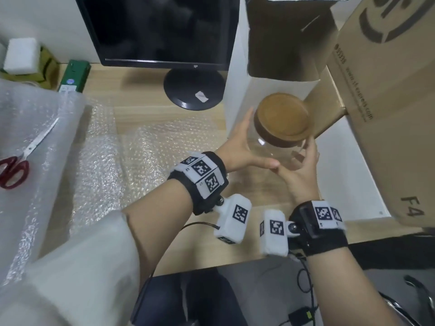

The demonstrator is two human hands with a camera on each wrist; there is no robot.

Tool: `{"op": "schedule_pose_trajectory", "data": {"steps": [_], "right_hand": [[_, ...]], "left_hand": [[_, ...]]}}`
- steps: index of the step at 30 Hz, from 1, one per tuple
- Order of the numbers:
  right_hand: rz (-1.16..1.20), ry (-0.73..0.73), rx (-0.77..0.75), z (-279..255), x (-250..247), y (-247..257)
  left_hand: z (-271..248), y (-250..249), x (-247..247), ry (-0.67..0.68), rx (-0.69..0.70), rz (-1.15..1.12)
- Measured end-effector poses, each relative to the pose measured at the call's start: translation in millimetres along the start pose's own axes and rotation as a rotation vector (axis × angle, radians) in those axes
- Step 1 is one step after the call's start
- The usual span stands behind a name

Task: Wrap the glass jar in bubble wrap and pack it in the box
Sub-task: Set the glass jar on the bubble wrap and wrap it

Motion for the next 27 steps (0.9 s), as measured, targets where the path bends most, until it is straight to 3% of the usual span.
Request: {"op": "schedule_pose_trajectory", "data": {"steps": [2, 5, 10, 12, 15, 17, 20, 22, 23, 27], "right_hand": [[-0.028, 0.038, -0.015, -3, 1, 5], [-0.069, 0.112, -0.158, 1, 2, 26], [-0.736, 0.436, -0.345, 8, 15, 75], [-0.950, 0.548, -0.317, 10, 26, 85], [-1.067, 0.592, -0.304, 11, 39, 94], [-1.064, 0.576, -0.304, 9, 47, 96], [-1.016, 0.503, -0.283, 0, 56, 98], [-0.997, 0.471, -0.270, -8, 61, 101], [-1.006, 0.470, -0.270, -11, 65, 103], [-1.022, 0.538, -0.282, -21, 77, 128]], "left_hand": [[0, -1, -4, -0.106, 0.083, -0.011], [-5, 2, -8, -0.096, 0.154, -0.029], [-12, 7, -13, 0.084, 0.215, 0.014], [-14, 12, -19, 0.140, 0.163, 0.045], [-22, 28, -33, 0.176, 0.054, 0.132], [-28, 48, -53, 0.065, -0.010, 0.266], [-37, 92, -90, -0.208, -0.241, 0.822], [-45, 123, -91, -0.137, -0.439, 1.033], [-49, 135, -87, -0.070, -0.471, 1.057], [-55, 151, -78, 0.073, -0.396, 1.089]]}}
Point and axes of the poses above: each hand's wrist, its own z-axis towards the middle knuckle, its own x-axis out of the palm, y = z × x, the point moved 4 cm from there along z, towards the middle knuckle, and after that the axes turned 9 degrees about z, right-handed, at the moved point
